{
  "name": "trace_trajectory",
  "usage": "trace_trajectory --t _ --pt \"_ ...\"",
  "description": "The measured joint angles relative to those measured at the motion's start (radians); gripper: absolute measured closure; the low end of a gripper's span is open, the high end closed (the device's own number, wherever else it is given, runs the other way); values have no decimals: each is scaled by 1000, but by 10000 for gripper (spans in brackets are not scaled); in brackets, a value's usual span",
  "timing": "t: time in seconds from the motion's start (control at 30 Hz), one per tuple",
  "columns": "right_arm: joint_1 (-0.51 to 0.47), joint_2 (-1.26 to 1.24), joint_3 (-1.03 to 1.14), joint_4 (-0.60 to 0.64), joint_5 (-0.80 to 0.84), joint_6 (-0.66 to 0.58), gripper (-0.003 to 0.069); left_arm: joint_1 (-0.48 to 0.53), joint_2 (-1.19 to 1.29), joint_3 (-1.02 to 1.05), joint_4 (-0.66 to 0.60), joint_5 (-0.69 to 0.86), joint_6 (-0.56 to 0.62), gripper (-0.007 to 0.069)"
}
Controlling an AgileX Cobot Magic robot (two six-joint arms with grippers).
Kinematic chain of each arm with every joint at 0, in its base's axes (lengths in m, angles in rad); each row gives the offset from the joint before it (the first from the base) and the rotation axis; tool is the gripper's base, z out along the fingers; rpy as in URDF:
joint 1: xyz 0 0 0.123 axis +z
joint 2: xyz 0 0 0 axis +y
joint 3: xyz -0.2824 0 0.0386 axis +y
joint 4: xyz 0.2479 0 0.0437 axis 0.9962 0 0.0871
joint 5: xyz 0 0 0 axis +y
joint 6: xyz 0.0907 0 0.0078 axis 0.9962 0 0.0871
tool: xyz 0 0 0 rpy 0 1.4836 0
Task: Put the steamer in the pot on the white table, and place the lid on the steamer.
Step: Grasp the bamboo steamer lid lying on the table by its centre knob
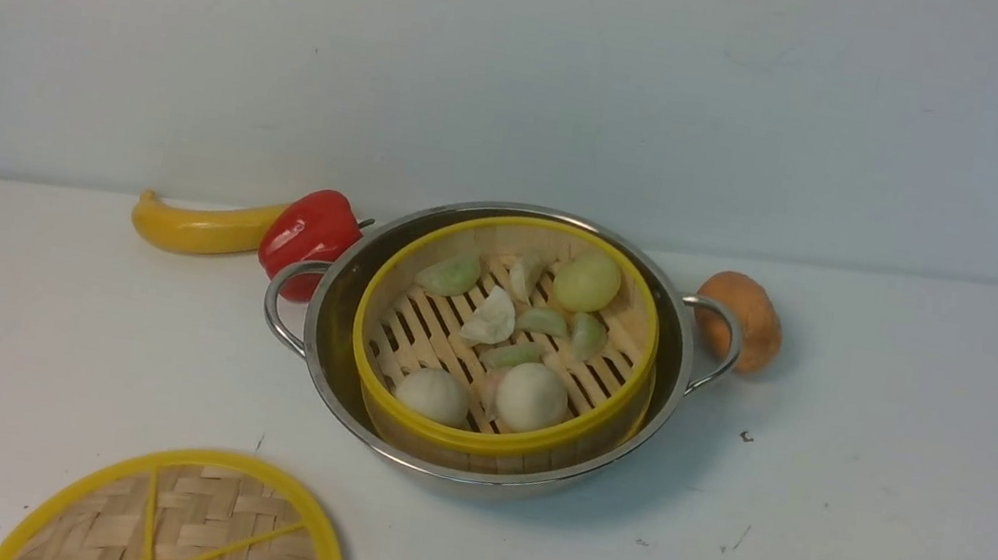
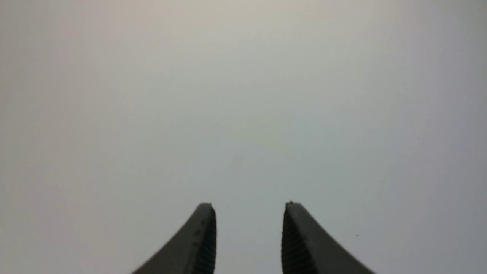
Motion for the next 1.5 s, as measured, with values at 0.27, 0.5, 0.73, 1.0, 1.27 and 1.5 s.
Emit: trace_trajectory --t 0.27,0.5,0.73,1.0,1.27,1.5 --pt "0 0 0 0 0 0 410 0 0 0 278 291 -356 384" --pt "0 0 1 0 0 0 410 0 47 -4 489 360 -558 384" --pt "0 0 1 0 0 0 410 0 355 -118 958 300 -811 384" --pt "0 0 1 0 0 1 410 0 806 -312 1517 155 -1181 384" --pt "0 0 1 0 0 1 410 9 1030 -443 1624 93 -1265 388" --pt "0 0 1 0 0 1 410 155 1046 -453 1630 308 -1263 417"
